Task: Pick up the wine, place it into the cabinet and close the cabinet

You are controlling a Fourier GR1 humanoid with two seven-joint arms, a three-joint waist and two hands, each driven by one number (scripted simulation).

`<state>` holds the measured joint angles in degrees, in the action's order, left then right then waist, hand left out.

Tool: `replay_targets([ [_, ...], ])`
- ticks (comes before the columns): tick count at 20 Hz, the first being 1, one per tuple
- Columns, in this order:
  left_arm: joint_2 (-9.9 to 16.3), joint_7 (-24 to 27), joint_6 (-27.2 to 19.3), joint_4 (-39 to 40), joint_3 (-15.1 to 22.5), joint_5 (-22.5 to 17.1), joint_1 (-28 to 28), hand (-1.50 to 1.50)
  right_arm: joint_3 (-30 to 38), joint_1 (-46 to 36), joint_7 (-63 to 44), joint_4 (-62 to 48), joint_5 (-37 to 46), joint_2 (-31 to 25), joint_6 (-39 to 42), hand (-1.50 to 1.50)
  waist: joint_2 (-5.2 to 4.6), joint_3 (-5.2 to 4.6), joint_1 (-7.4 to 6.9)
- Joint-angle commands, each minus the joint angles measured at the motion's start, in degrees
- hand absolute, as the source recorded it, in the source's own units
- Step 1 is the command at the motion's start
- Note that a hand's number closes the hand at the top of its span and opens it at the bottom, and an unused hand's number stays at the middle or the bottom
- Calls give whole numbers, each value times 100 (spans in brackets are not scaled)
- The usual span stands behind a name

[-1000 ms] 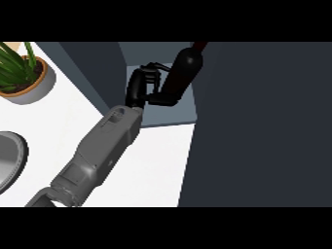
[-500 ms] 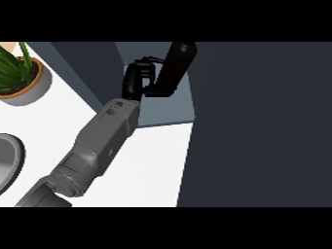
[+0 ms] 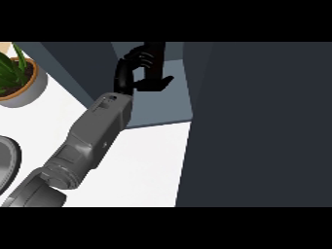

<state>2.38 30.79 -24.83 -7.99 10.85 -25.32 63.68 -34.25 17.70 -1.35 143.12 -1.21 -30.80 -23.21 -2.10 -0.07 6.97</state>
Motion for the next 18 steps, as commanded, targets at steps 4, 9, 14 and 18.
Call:
replay_targets([
  [4, 199, 147, -330, 332, 11, 137, 179, -150, -149, 316, -74, 614, -357, -43, 142, -150, -27, -1, 67],
  [9, 334, -138, -297, 405, -59, 102, 527, -150, -131, 372, -31, 788, -335, -78, 202, -150, -9, -4, 91],
  [14, 199, 113, 311, 162, -199, -14, 628, -150, -63, 292, 4, 639, -329, 4, 219, -150, 3, -7, -20],
  [18, 286, 513, 843, -5, -490, -272, 448, 150, 48, 420, 60, 624, -410, -48, 246, -150, -5, -5, -22],
])
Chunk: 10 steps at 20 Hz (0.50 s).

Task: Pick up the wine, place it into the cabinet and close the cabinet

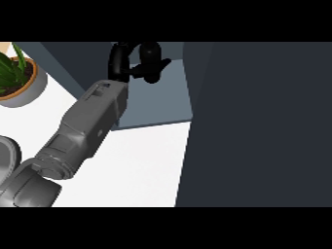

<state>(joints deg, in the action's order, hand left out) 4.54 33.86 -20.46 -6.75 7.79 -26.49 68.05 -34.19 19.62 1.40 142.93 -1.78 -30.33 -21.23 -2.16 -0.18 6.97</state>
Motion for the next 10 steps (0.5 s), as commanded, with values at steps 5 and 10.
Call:
replay_targets([
  [5, -79, 265, 977, -253, -322, -267, 140, 150, 108, 265, -499, 887, -316, -168, 0, -150, 68, 3, -196],
  [10, -344, 73, 1244, -247, -329, -254, 281, -150, -16, 556, -531, 1257, -232, -216, -49, -150, 149, 8, -248],
])
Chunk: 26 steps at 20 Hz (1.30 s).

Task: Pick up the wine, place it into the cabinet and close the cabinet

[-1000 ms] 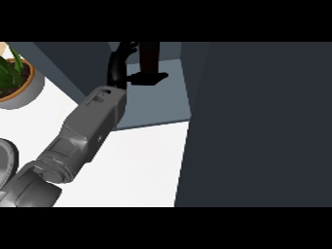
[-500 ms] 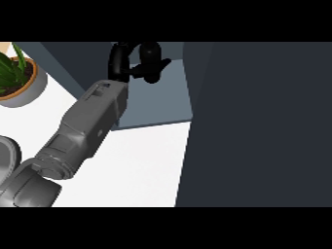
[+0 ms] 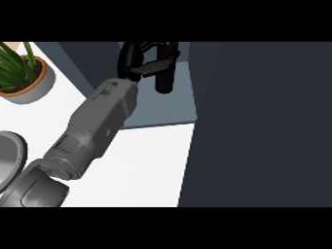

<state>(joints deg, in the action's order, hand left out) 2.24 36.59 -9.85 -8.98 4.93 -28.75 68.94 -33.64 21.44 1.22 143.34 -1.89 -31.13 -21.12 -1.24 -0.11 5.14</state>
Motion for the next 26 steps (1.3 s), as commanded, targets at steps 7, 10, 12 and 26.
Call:
replay_targets([
  [7, -219, -242, 190, -195, -64, -97, 164, -150, 111, 428, -723, 1397, -217, -242, -88, -150, 92, 4, -174],
  [10, -220, -261, 267, -429, 37, -55, 54, -150, 259, 505, -733, 1366, -359, -247, -122, -150, 147, 7, -308],
  [12, -216, -374, 332, -383, -42, -20, 28, -150, 361, 518, -832, 1501, -242, -265, -236, -150, 131, 5, -336],
  [26, -224, -600, 746, -2678, 1202, -761, -1949, -150, 638, 488, -887, 1307, -437, -346, -237, -150, 225, 7, -509],
])
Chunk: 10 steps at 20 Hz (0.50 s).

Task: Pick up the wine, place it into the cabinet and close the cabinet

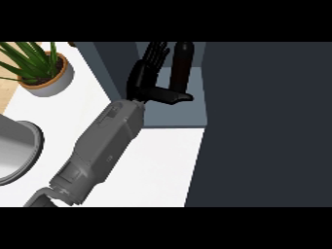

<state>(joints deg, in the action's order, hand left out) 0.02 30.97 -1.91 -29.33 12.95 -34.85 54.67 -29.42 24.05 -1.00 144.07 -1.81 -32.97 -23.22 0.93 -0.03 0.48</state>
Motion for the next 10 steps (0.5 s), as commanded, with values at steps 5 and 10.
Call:
replay_targets([
  [5, -2, -291, -108, -1626, 631, -100, -1516, -150, 169, 254, -407, 1081, -385, -55, -59, -150, 11, 4, -184],
  [10, 0, -394, -472, -2612, 1103, 90, -2439, -150, -225, 180, -673, 1212, 60, -18, -200, -150, -17, -5, -122],
])
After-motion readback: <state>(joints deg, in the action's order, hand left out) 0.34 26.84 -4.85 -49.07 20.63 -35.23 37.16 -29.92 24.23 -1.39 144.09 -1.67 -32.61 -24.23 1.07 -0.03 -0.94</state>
